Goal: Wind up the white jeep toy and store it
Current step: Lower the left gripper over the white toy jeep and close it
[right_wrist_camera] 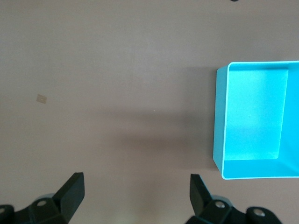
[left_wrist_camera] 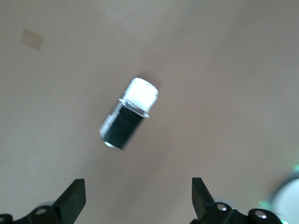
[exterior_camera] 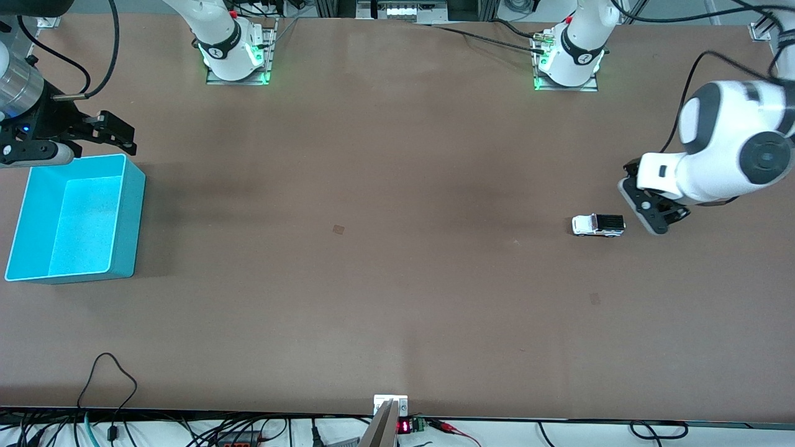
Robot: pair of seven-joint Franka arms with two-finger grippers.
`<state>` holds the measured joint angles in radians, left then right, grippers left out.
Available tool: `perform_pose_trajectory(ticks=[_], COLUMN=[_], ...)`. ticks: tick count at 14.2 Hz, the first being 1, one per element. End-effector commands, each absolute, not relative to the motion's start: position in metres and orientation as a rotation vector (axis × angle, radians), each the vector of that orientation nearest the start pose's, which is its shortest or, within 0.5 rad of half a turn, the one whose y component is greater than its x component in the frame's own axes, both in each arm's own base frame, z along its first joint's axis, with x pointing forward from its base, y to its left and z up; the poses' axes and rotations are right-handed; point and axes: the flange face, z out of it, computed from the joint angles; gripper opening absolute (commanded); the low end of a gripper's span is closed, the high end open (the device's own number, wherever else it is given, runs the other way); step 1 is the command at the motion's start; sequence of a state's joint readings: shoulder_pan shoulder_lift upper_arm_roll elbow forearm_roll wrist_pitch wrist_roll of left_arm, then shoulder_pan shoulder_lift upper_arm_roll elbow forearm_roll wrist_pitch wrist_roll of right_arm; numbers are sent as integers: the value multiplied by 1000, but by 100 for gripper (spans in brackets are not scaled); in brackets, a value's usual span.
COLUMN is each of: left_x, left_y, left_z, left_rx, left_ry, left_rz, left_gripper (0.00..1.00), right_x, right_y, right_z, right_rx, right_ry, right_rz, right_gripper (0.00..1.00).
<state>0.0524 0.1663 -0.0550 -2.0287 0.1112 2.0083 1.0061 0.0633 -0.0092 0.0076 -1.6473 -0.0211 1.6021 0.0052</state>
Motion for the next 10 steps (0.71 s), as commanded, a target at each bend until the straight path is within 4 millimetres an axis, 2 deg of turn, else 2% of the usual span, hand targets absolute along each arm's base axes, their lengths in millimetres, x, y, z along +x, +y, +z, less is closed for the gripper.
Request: perform_pose_trajectory(ticks=[1,3,5,8,10], left_x=[544,551,552,549,550], left_y=[4,4,24,26,26], left_z=[310,278,256,231,223], left_rx=[-2500,-2419,-2404,-2342,-2247], left_ry=[1824,1939,1971,2086,2173], left_rz=[194,157,144,181,135], left_gripper=[100,100,100,100,100], right_x=[543,543,542,542,542], right_y=[39,39,39,40,40], right_z=[600,600,600,601,601], right_rx=[-3154,-3156,-3154,-3154,-3154], right_ry=[-76,-76,-76,-81,-81], right_rz=[62,67,67,64,64], right_gripper=[100,100,100,100,100])
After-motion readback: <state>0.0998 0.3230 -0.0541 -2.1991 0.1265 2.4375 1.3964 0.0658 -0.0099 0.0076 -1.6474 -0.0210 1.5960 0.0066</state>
